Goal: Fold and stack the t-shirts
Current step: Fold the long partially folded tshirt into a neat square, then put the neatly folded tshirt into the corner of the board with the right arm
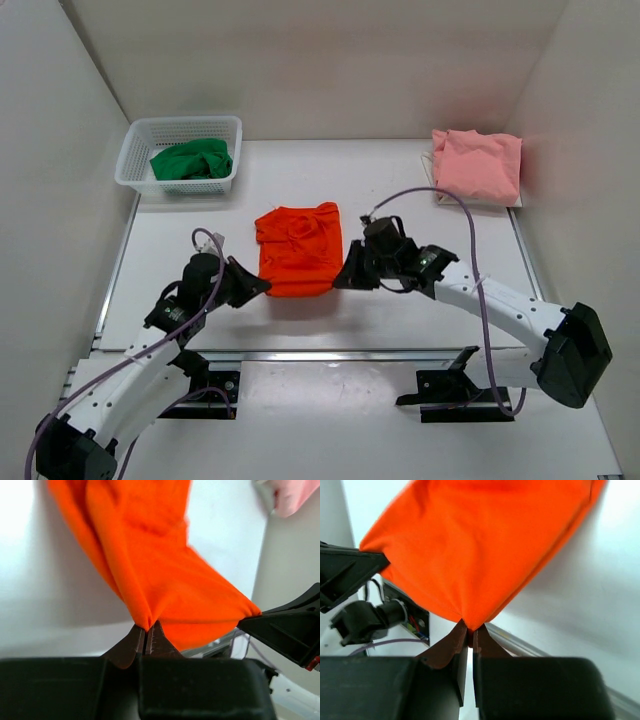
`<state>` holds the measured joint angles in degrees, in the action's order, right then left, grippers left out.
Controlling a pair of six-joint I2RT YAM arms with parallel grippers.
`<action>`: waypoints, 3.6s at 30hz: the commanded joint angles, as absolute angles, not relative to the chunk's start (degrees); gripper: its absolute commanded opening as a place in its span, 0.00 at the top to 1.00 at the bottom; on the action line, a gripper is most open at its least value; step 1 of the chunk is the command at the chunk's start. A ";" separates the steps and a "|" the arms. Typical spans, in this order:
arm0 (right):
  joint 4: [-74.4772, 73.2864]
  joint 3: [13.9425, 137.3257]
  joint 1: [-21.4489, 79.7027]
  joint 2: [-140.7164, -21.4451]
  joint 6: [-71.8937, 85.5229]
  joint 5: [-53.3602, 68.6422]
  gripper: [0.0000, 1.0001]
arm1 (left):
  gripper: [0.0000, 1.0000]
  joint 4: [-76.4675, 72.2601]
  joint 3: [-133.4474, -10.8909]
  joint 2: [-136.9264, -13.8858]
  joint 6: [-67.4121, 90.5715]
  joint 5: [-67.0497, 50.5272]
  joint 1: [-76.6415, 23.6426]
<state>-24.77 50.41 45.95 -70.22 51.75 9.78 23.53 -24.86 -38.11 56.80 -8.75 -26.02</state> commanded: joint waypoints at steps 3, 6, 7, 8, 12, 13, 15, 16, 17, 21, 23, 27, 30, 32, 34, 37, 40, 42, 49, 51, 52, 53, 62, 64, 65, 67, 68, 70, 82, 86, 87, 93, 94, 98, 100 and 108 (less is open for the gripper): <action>-32.16 61.42 40.35 -74.78 39.31 11.16 1.00 | 1.00 21.89 -33.30 -43.31 53.79 -6.59 -22.69; -32.78 65.81 37.54 -78.65 35.61 12.30 1.00 | 1.00 19.43 -35.76 -49.11 52.39 -7.56 -21.10; -32.78 66.61 36.49 -80.58 35.07 13.26 1.00 | 1.00 18.55 -36.73 -50.44 51.77 -7.47 -20.66; -33.04 68.45 35.17 -81.73 33.94 14.05 1.00 | 1.00 18.28 -37.52 -52.71 51.59 -7.56 -20.39; -34.36 75.39 31.21 -88.57 29.54 15.82 1.00 | 1.00 15.48 -41.65 -60.71 49.93 -7.65 -17.76; -34.19 76.45 30.59 -90.94 29.01 16.69 1.00 | 1.00 14.42 -42.53 -61.95 49.92 -7.82 -16.97; -35.15 81.71 28.93 -94.82 26.73 17.49 1.00 | 0.97 13.19 -44.55 -66.42 49.14 -8.44 -15.13; -36.03 84.70 28.48 -97.44 26.20 17.75 1.00 | 0.98 12.57 -45.95 -68.71 48.96 -8.35 -14.42; -36.73 86.12 28.13 -100.08 25.41 17.93 1.00 | 0.97 12.57 -47.36 -69.86 48.52 -8.52 -14.07; -38.05 95.79 25.84 -108.27 23.73 20.30 1.00 | 0.88 10.46 -51.59 -79.00 47.81 -8.70 -12.66; -38.58 99.66 24.96 -113.61 22.77 20.39 0.99 | 0.90 8.88 -53.95 -82.52 47.72 -9.40 -12.30; -38.76 109.76 23.03 -121.80 21.71 22.58 1.00 | 0.78 5.63 -57.91 -91.75 47.64 -10.37 -10.90; -35.79 116.87 21.45 -128.31 20.92 25.30 0.78 | 0.61 1.59 -61.61 -97.71 49.83 -11.16 -9.15; -31.32 117.95 20.66 -130.60 21.35 25.93 0.59 | 0.40 -4.10 -63.37 -99.57 54.12 -12.92 -7.04; -25.86 116.73 20.13 -129.73 21.97 26.10 0.51 | 0.06 -10.24 -61.79 -98.27 57.37 -13.45 -6.33; -23.99 114.70 18.99 -127.97 21.71 23.74 0.42 | 0.01 -13.71 -63.70 -96.68 57.14 -14.92 -6.50; -25.49 111.99 18.72 -126.83 21.09 24.25 0.41 | 0.01 -13.27 -66.35 -97.47 52.74 -20.89 -8.43; -24.18 104.98 18.72 -124.99 21.35 24.52 0.40 | 0.01 -17.13 -65.66 -96.77 50.90 -24.86 -10.71; -20.91 90.27 19.25 -117.25 21.89 23.03 0.40 | 0.98 -2.33 -67.85 -100.19 40.01 -27.17 -15.21; -22.23 89.04 19.77 -116.45 21.10 21.63 0.40 | 0.81 3.39 -67.59 -100.72 36.06 -22.17 -16.25; -22.32 87.82 20.21 -115.67 20.92 21.01 0.39 | 0.48 6.65 -66.80 -100.20 33.60 -17.54 -16.96; -21.72 87.02 20.30 -115.40 21.00 20.92 0.39 | 0.48 7.46 -66.27 -99.50 32.70 -15.40 -17.14; -17.93 86.91 22.06 -119.60 25.57 25.30 0.10 | 0.62 25.47 -74.79 -116.17 26.01 -7.46 -19.87; -18.19 88.76 22.41 -122.33 27.15 28.20 0.01 | 0.66 25.23 -74.45 -116.89 27.07 -9.04 -19.69; -18.28 90.25 22.50 -123.82 28.20 29.87 0.01 | 0.68 24.62 -73.31 -116.72 27.59 -9.57 -19.43; -17.23 91.49 22.94 -126.12 29.87 33.73 0.01 | 0.68 24.00 -72.51 -116.37 28.12 -9.93 -18.99; -17.14 92.10 22.85 -127.17 30.32 34.71 0.01 | 0.68 23.56 -72.16 -116.11 28.21 -10.19 -19.25; -16.26 92.63 24.17 -128.84 31.20 37.43 0.01 | 0.68 23.30 -71.81 -115.84 27.86 -10.19 -19.15; -4.03 89.37 24.08 -131.58 42.90 53.35 1.00 | 0.61 24.52 -71.81 -115.32 26.54 -9.75 -18.46; -22.79 99.73 22.59 -131.75 27.39 42.40 1.00 | 0.58 24.34 -72.33 -112.07 26.37 -11.33 -17.41; -27.29 102.89 22.33 -131.49 22.46 37.93 1.00 | 0.58 24.69 -72.25 -111.02 26.02 -11.95 -16.88; -38.58 112.24 24.08 -128.24 0.65 7.35 0.99 | 0.54 24.79 -70.06 -103.46 26.37 -12.22 -15.20; -38.24 111.28 24.08 -127.80 -2.52 4.69 0.99 | 0.52 24.61 -69.35 -101.88 26.19 -11.78 -15.55; -33.16 106.02 22.68 -122.63 -8.16 -5.78 1.00 | 0.50 22.16 -66.10 -98.27 26.19 -10.37 -15.64; -28.15 102.41 21.27 -119.90 -10.27 -9.13 1.00 | 0.51 21.36 -64.52 -97.56 26.37 -12.47 -15.03; -19.15 96.41 14.16 -109.95 -19.51 -11.78 1.00 | 0.54 17.94 -59.77 -95.01 26.36 -13.71 -13.54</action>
<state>-26.39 94.45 16.60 -114.91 -13.87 -7.73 20.62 -60.86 -98.45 26.76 -12.12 -14.28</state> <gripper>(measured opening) 0.163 0.468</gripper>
